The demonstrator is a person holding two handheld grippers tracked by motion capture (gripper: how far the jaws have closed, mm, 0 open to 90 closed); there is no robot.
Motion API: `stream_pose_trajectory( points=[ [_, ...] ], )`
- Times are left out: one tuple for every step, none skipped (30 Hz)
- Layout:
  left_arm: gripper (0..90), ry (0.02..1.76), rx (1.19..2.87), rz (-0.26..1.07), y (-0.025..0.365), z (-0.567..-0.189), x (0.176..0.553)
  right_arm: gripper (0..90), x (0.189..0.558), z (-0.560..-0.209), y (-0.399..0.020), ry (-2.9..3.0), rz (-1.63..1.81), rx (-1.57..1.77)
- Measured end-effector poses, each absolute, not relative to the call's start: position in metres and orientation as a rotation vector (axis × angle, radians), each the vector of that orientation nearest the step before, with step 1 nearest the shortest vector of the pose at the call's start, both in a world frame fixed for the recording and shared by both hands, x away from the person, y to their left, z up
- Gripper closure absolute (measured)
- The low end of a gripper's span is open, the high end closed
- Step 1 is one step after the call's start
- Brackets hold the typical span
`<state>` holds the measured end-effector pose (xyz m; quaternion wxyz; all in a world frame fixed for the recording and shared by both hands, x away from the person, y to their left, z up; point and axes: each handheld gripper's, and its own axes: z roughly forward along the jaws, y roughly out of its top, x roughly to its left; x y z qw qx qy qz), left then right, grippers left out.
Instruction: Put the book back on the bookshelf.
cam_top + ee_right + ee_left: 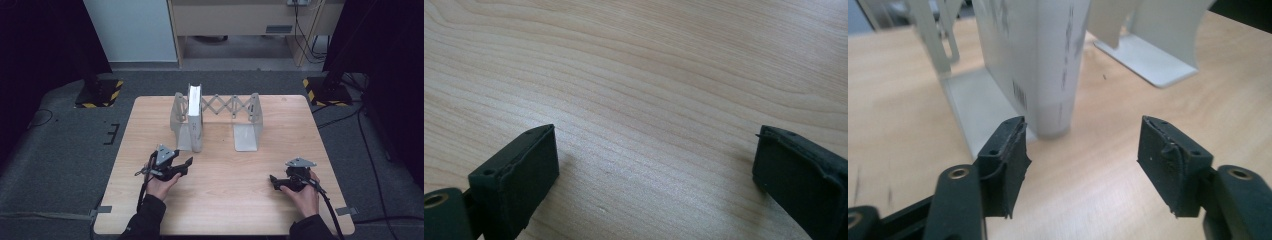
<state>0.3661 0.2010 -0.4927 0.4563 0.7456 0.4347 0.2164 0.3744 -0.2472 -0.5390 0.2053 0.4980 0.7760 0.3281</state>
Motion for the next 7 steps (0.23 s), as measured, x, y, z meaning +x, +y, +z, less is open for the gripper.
stream_pose_trajectory(
  points=[
    [34.2, 1.08, 1.848, 0.529, 0.205, -0.494, 0.363, 5.1, 0.374, -0.539, -0.247, 2.162, 0.913, 1.388],
    [33.7, 1.091, 1.858, 0.518, 0.211, -0.498, 0.357, 5.4, 0.374, -0.539, -0.247, 2.161, 0.913, 1.39],
    [32.9, 1.106, 1.863, 0.515, 0.218, -0.501, 0.352, 7.1, 0.374, -0.539, -0.247, 2.164, 0.912, 1.387],
    [32.2, 1.119, 1.861, 0.515, 0.223, -0.502, 0.349, 12.1, 0.372, -0.538, -0.248, 2.145, 0.92, 1.395],
    [31.6, 1.14, 1.86, 0.505, 0.229, -0.505, 0.346, 16.5, 0.372, -0.538, -0.248, 2.135, 0.931, 1.386],
    [30.5, 1.164, 1.859, 0.501, 0.235, -0.506, 0.344, 21.0, 0.371, -0.537, -0.249, 2.146, 0.931, 1.379],
    [30.4, 1.179, 1.851, 0.511, 0.24, -0.507, 0.342, 23.6, 0.371, -0.535, -0.25, 2.153, 0.926, 1.381]
  ],
)
